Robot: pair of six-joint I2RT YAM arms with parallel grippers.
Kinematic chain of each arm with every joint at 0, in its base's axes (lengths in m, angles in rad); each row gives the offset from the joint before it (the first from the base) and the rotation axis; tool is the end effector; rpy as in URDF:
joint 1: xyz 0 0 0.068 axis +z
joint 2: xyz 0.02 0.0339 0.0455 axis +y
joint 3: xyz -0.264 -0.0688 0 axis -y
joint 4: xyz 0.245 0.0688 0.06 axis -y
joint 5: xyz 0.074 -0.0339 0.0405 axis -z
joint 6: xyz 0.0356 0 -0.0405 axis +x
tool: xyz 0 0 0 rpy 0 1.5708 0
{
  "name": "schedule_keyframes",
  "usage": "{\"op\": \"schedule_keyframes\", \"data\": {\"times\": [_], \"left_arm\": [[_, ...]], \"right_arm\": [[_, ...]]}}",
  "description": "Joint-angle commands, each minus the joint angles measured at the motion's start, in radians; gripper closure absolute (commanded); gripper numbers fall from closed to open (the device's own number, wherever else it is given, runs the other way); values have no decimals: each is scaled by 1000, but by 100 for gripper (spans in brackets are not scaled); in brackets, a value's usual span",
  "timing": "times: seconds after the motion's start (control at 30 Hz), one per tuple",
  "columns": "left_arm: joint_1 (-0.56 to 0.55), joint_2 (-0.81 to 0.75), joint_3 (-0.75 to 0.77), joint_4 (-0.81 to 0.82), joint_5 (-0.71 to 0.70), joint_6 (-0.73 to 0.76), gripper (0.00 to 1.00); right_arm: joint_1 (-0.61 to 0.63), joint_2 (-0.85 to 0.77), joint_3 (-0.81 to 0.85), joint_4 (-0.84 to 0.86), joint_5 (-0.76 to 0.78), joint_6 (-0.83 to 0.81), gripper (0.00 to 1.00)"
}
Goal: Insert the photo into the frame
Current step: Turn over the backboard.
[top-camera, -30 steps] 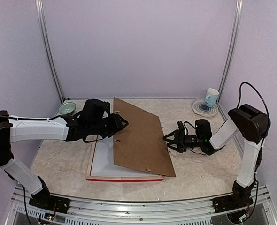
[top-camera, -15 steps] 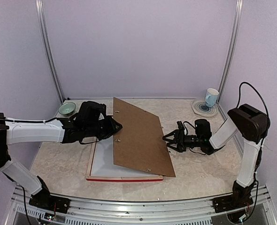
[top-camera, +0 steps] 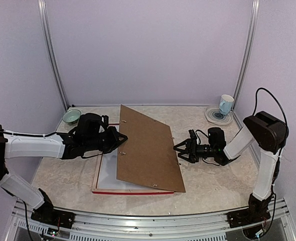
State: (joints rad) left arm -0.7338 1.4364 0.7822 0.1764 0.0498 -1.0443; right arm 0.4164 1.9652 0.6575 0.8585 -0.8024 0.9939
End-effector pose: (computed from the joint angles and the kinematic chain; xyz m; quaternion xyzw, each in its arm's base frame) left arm 0.2311 -0.2108 0.2233 -0.1193 0.8458 -0.4168 0.3109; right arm 0.2933 0.1577 0.0934 0.0229 0.8065 0.5692 0.1585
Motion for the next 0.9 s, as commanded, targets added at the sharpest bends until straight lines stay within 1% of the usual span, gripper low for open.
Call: {"op": "schedule_keyframes", "data": {"times": [0.0,0.37,0.67,0.87], "left_arm": [[13,-30,-43,17,-1,46,100],[60,-88,-136,45,3,52,100],[102,-89,-231,128,32,57,100],[123,-71,-268,168,44,75,100]], "right_arm": [[21,42,-23,-213,63,-63,19],[-4,1,6,-305,78,-119,18],[-5,35,26,-305,63,-117,18],[-5,53,40,-302,49,-110,18]]}}
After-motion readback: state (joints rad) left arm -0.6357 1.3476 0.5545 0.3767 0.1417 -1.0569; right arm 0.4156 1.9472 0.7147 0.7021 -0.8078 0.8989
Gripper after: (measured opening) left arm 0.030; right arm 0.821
